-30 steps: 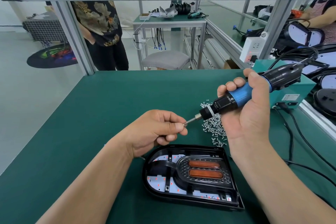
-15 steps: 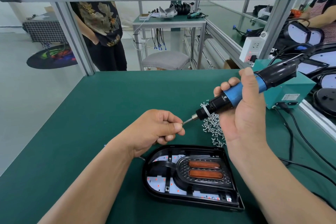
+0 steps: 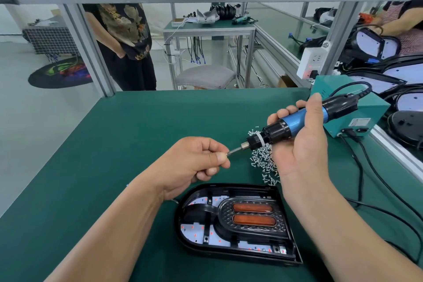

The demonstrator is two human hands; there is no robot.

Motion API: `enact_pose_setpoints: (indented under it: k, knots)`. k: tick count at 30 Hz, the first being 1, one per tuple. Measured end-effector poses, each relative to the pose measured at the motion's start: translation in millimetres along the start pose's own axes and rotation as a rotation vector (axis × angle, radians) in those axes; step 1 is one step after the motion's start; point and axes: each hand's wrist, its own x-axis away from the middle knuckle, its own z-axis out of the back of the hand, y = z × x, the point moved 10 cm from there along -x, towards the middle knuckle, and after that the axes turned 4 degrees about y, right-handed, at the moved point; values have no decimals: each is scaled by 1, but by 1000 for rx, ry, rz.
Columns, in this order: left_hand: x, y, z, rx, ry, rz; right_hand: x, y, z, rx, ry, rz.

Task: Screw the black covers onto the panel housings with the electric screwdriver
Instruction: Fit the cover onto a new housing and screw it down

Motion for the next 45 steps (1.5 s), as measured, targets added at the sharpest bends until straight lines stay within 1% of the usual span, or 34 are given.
enact_pose_setpoints:
  k: [4, 6, 8, 10, 12, 13, 16, 18, 23, 27, 32, 37, 45]
  knots:
    - [2, -1, 0, 49, -52, 36, -4, -2, 2, -60, 0, -21]
    - [2, -2, 3, -3, -46, 47, -5, -4, 2, -88, -6, -30]
    - [4, -1, 7, -158, -31, 36, -6, -7, -1, -105, -19, -32]
    - [7, 2, 9, -436, -37, 5, -5, -11, -5, -119, -39, -42]
    - [8, 1, 6, -677, -91, -14, -5, -16, -8, -128, -65, -46]
    - [9, -1, 3, -727, -124, -6, -5, -18, -11, -127, -84, -44]
    - [13, -6, -3, -717, -186, 25, -3, -25, -19, -121, -148, -39]
    - [11, -6, -3, -703, -174, 8, -1, -28, -25, -118, -199, -48]
    - [7, 2, 20, -704, -59, -44, 7, -29, -40, -77, -333, -77]
    - [5, 8, 47, -624, 67, -66, 18, -26, -51, -31, -446, -119]
    - [2, 9, 54, -622, 116, -91, 32, -23, -63, 82, -579, -114]
    - [0, 11, 53, -630, 146, -128, 38, -24, -69, 167, -643, -84]
    - [1, 10, 51, -629, 156, -118, 43, -19, -71, 197, -690, -105]
